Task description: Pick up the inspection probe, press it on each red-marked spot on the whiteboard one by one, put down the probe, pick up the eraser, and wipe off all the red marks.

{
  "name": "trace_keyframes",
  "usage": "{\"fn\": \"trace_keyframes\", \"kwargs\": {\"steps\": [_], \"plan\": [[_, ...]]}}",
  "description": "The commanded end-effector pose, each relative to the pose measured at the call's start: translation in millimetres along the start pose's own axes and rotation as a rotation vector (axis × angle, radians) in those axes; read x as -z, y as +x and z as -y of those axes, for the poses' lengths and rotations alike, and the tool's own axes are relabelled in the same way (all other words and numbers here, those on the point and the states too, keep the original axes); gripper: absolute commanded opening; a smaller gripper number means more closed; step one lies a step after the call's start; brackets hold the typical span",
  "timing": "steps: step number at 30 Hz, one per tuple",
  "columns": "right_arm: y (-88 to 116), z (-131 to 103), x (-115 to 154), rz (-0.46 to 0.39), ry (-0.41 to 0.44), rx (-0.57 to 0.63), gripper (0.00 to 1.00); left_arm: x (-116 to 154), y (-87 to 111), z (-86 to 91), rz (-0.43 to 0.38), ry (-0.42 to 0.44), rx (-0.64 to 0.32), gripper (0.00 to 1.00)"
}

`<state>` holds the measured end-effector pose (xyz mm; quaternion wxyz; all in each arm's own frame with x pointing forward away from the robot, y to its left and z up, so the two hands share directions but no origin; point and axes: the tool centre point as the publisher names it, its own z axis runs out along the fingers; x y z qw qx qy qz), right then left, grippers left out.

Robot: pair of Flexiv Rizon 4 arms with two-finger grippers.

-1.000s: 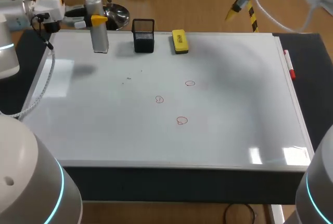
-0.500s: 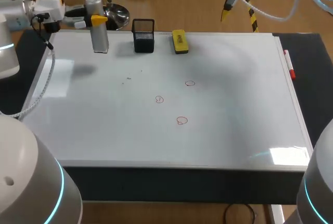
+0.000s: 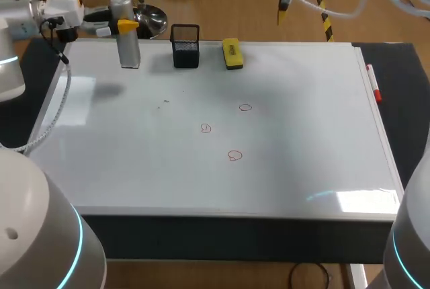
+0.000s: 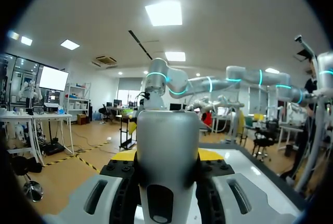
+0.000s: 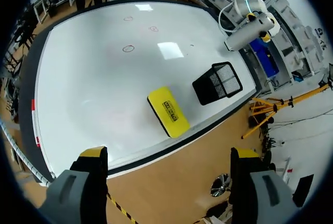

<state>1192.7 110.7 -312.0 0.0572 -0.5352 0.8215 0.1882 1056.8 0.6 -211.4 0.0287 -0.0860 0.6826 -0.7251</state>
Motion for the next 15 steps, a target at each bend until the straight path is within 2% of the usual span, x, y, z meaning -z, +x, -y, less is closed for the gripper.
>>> {"fn": "trace_keyframes", "kwargs": {"steps": [1, 5, 6, 8, 15], "plan": [[-2.7, -5.3, -2.1, -0.342, 0.024, 0.030, 1.00, -0.4, 1.8, 1.4, 0.005, 0.000, -0.002, 0.00], [-2.8, -7.5, -8.7, -0.351, 0.029, 0.048, 1.00, -0.4, 1.8, 1.4, 0.005, 0.000, -0.002, 0.00], [-2.8, -7.7, -9.6, -0.336, 0.029, 0.031, 1.00, -0.4, 1.8, 1.4, 0.005, 0.000, -0.002, 0.00], [-6.3, -7.2, -6.0, -0.253, 0.035, -0.020, 1.00, -0.4, 1.8, 1.4, 0.005, 0.000, -0.002, 0.00], [-6.3, -7.2, -6.0, -0.253, 0.035, -0.020, 1.00, -0.4, 1.8, 1.4, 0.005, 0.000, -0.002, 0.00]]}}
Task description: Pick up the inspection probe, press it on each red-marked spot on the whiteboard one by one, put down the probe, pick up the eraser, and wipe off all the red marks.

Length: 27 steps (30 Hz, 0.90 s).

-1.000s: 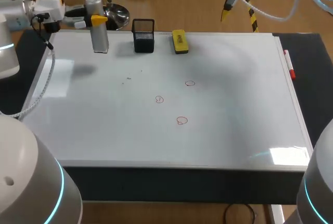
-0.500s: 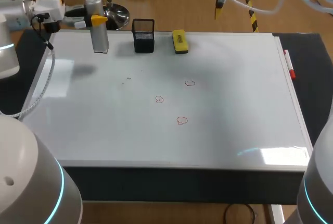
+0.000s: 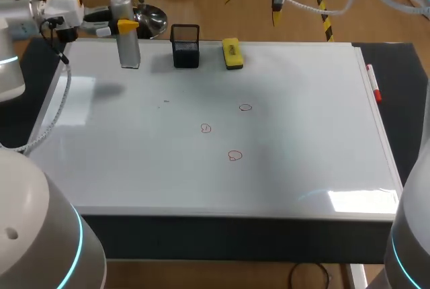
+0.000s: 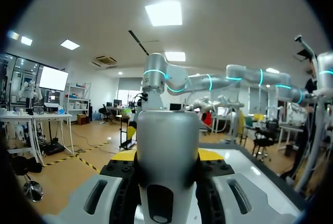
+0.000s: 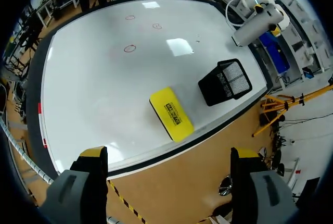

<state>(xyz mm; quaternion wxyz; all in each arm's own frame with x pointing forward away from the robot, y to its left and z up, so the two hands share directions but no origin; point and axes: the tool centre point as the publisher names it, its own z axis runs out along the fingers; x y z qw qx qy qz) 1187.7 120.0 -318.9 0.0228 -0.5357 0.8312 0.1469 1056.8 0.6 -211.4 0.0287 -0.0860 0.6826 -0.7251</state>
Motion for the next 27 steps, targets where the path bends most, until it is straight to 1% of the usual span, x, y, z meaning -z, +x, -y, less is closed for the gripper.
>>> {"fn": "trace_keyframes", "kwargs": {"steps": [1, 11, 12, 14, 15, 18, 19, 25, 27], "plan": [[-2, -1, 5, -0.151, 0.002, 0.000, 1.00, 0, 1.8, 1.4, 0.005, 0.000, -0.002, 0.00], [-2, -1, 5, -0.151, 0.002, 0.000, 1.00, 0, 1.8, 1.4, 0.005, 0.000, -0.002, 0.00], [-2, -1, 4, -0.176, 0.009, 0.008, 1.00, 0, 1.8, 1.4, 0.005, 0.000, -0.002, 0.00], [-4, -5, 0, -0.184, 0.001, 0.025, 1.00, 0, 1.8, 1.4, 0.005, 0.000, -0.002, 0.00], [-4, -5, -1, -0.204, 0.009, 0.035, 1.00, 0, 1.8, 1.4, 0.005, 0.000, -0.002, 0.00], [-9, -9, -9, -0.210, 0.001, 0.066, 1.00, 0, 1.8, 1.4, 0.005, 0.000, -0.002, 0.00], [-11, -10, -11, -0.198, -0.009, 0.081, 1.00, 0, 1.8, 1.4, 0.005, 0.000, -0.002, 0.00], [-19, -16, -27, -0.217, -0.026, 0.144, 1.00, 0, 1.8, 1.4, 0.005, 0.000, -0.002, 0.00], [-20, -18, -32, -0.245, -0.024, 0.165, 1.00, 0, 1.8, 1.4, 0.005, 0.000, -0.002, 0.00]]}}
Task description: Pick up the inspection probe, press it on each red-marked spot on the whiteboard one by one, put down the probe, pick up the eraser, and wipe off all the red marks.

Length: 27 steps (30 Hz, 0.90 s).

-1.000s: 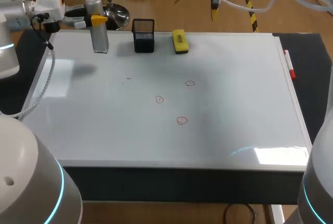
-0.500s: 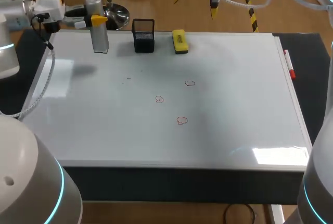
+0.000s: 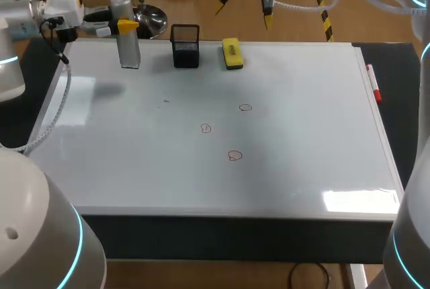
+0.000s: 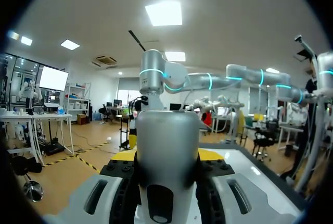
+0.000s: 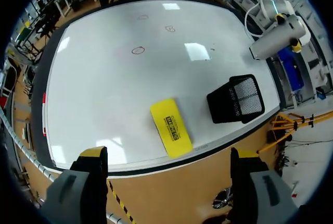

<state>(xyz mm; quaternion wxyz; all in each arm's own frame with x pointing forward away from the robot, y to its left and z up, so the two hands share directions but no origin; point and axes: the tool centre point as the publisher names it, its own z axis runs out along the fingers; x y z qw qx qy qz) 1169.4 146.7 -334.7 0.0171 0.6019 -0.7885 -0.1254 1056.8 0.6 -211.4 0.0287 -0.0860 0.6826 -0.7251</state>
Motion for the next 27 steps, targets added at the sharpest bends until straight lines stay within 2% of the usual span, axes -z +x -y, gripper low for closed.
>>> {"fn": "trace_keyframes", "kwargs": {"steps": [1, 4, 6, 16, 21, 27], "plan": [[-8, 6, -9, -0.131, -0.012, 0.037, 1.00, 0, 1.8, 1.4, 0.005, 0.000, -0.002, 0.00], [-9, 5, -15, -0.138, -0.009, 0.086, 1.00, 0, 1.8, 1.4, 0.005, 0.000, -0.002, 0.00], [-9, 4, -19, -0.172, -0.002, 0.108, 1.00, 0, 1.8, 1.4, 0.005, 0.000, -0.002, 0.00], [-10, -4, -36, -0.185, 0.005, 0.187, 1.00, 0, 1.8, 1.4, 0.005, 0.000, -0.002, 0.00], [-14, -8, -48, -0.241, 0.002, 0.240, 1.00, 0, 1.8, 1.4, 0.005, 0.000, -0.002, 0.00], [-13, -9, -58, -0.227, 0.024, 0.273, 1.00, 0, 1.8, 1.4, 0.005, 0.000, -0.002, 0.00]]}}
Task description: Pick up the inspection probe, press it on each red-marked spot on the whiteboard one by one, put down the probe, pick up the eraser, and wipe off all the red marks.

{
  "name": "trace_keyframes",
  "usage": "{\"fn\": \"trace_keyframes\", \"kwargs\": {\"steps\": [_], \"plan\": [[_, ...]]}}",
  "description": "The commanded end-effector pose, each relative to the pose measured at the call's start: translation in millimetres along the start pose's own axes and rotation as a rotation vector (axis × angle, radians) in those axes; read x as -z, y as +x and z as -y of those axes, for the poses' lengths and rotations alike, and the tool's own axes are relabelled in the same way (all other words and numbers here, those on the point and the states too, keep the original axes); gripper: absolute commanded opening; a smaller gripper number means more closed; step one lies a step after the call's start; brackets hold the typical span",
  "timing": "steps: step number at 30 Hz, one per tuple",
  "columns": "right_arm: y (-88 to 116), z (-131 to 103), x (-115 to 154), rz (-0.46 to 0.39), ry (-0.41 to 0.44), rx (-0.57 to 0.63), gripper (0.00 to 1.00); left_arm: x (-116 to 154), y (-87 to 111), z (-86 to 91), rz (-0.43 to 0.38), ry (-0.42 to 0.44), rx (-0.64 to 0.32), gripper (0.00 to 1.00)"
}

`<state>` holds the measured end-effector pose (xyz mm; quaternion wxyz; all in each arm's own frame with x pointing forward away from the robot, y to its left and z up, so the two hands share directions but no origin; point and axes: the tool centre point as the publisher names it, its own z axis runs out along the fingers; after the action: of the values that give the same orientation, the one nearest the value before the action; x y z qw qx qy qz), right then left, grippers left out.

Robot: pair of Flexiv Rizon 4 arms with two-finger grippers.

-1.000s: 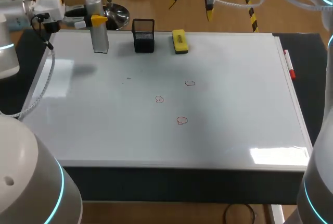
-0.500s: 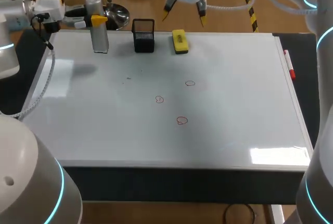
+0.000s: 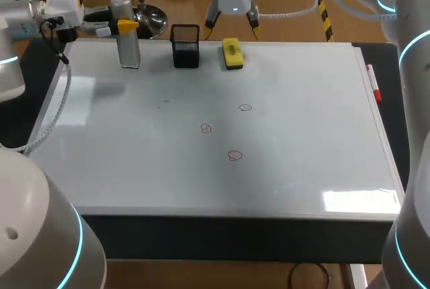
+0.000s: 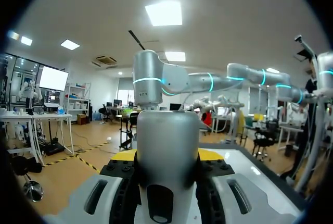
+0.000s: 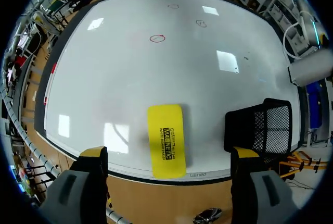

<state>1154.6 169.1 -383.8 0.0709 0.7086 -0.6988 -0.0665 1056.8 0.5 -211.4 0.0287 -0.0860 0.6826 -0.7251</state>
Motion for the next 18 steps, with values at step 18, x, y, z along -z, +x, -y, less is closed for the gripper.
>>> {"fn": "trace_keyframes", "kwargs": {"steps": [18], "plan": [[3, -10, -30, 0.051, 0.043, 0.037, 1.00, 0, 1.8, 1.4, 0.005, 0.000, -0.002, 0.00]]}}
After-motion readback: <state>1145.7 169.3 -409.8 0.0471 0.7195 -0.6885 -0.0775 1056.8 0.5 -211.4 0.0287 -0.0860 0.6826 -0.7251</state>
